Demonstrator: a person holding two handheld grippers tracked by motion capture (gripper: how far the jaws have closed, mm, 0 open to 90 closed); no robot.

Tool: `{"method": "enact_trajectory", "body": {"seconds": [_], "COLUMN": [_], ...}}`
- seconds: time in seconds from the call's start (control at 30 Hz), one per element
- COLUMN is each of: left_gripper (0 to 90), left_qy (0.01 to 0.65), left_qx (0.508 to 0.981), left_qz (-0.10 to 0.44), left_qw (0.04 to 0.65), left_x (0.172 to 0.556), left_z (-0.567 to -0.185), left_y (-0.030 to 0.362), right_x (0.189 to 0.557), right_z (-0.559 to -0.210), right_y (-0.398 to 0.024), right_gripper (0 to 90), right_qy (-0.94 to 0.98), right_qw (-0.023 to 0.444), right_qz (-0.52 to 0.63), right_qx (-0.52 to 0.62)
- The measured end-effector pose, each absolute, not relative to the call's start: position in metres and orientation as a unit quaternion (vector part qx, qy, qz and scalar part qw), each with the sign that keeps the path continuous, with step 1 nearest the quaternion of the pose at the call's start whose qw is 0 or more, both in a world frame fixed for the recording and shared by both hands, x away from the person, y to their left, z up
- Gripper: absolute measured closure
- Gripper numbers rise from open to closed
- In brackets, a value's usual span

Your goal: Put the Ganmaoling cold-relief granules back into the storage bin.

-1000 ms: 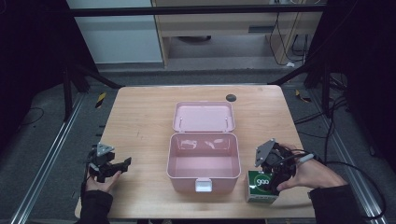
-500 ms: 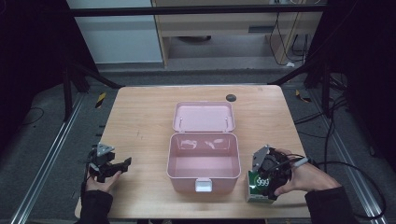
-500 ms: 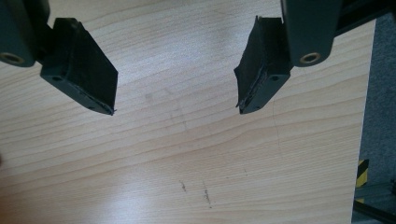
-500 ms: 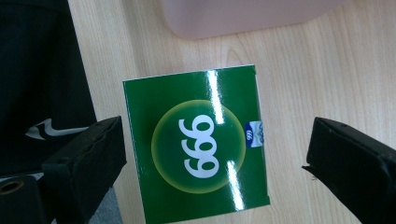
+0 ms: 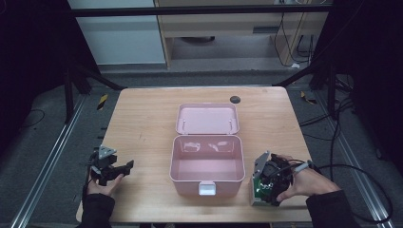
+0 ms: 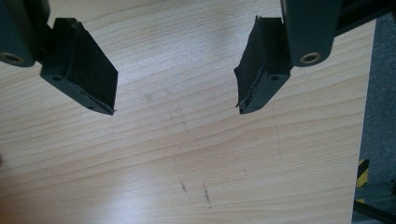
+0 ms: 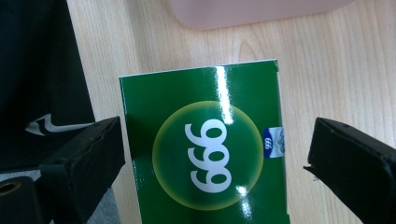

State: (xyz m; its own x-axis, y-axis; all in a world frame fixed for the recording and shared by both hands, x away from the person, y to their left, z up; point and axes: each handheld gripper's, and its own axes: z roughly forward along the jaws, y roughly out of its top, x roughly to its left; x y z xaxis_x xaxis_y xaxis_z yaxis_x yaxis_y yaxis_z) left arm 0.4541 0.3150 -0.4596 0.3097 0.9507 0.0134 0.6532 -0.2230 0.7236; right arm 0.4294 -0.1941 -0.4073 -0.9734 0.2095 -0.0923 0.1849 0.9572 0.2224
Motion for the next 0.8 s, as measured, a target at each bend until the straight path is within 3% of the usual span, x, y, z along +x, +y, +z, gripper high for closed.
{"method": "enact_trajectory", "body": {"seconds": [0.8], "left_gripper": [28.3], "left_qy": [0.538], "left_qx": [0.746], "left_qz": [0.235], "left_qw": [0.314], "left_x": [0.454], "left_z": [-0.460], "left_y": [0.315], "right_x": [0.432], "right_z": [-0.428], "right_y": [-0.191], "right_gripper": [6.7], "right_qy": [0.990], "right_qw": [0.045], "right_qz": [0.095], "right_qx": [0.093]}}
